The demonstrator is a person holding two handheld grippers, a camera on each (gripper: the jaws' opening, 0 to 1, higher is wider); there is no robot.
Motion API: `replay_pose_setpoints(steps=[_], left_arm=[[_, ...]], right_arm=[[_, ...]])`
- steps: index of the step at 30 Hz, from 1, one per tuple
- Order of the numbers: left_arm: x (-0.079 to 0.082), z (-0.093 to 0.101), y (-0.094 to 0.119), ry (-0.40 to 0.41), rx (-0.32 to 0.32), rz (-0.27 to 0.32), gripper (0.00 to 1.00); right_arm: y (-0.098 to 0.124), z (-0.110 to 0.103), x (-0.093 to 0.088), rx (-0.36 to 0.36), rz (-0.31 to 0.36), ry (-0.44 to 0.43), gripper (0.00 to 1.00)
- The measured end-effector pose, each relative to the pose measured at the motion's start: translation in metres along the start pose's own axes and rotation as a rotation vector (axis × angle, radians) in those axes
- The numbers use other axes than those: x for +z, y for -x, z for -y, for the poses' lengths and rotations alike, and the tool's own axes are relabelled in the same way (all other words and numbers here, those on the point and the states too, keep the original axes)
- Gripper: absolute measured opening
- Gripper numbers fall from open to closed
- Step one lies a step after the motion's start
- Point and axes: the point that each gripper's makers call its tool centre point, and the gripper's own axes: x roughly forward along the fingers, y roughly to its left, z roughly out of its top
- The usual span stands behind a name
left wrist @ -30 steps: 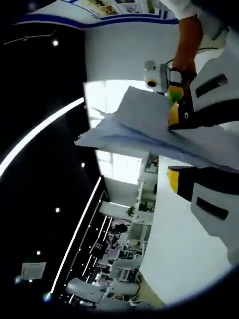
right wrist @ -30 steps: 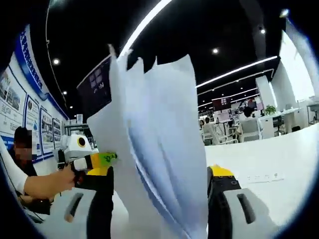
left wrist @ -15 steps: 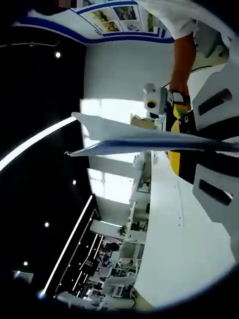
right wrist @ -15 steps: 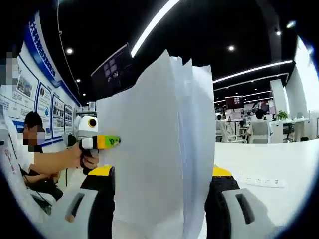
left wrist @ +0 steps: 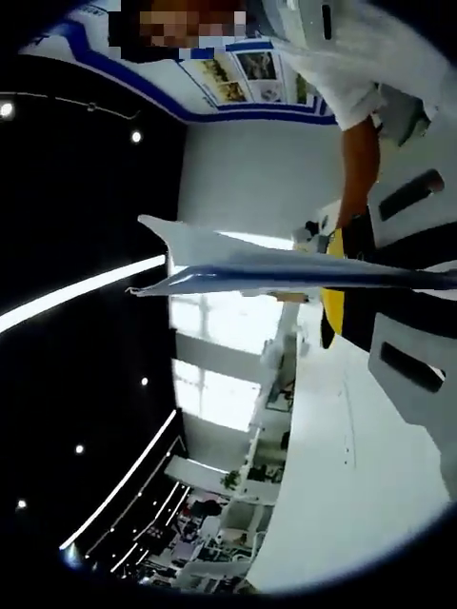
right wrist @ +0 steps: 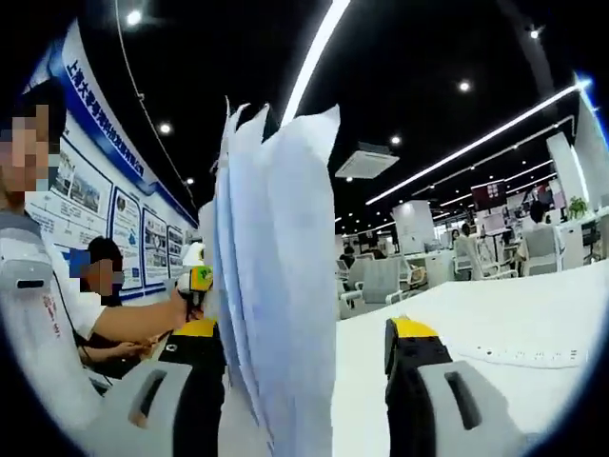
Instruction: Organize the stack of printing papers by aligning and flattening the scattered papers on the table
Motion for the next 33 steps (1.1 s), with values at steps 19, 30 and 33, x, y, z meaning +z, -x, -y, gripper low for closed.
replay_pose_setpoints(steps=[19,30,33], left_arm=[[0.004,-0.019,0.003,-0.212,0.167,-0.034,0.06],[-0.027,-0.027,-0.008,-0.152,0.165,-0.108,0.20],[-0.029,-0.024,-0.011,-0.134,0.149,-0.100,0.12]], right_arm=[[0.011,-0.029,0.028,0.088,0.074,0.020,0.00],[0.022,-0.020,0.009,0.047,0.054,-0.028,0.28],[0.022,-0.022,0.008,0.059,0.046,0.009,0.20]])
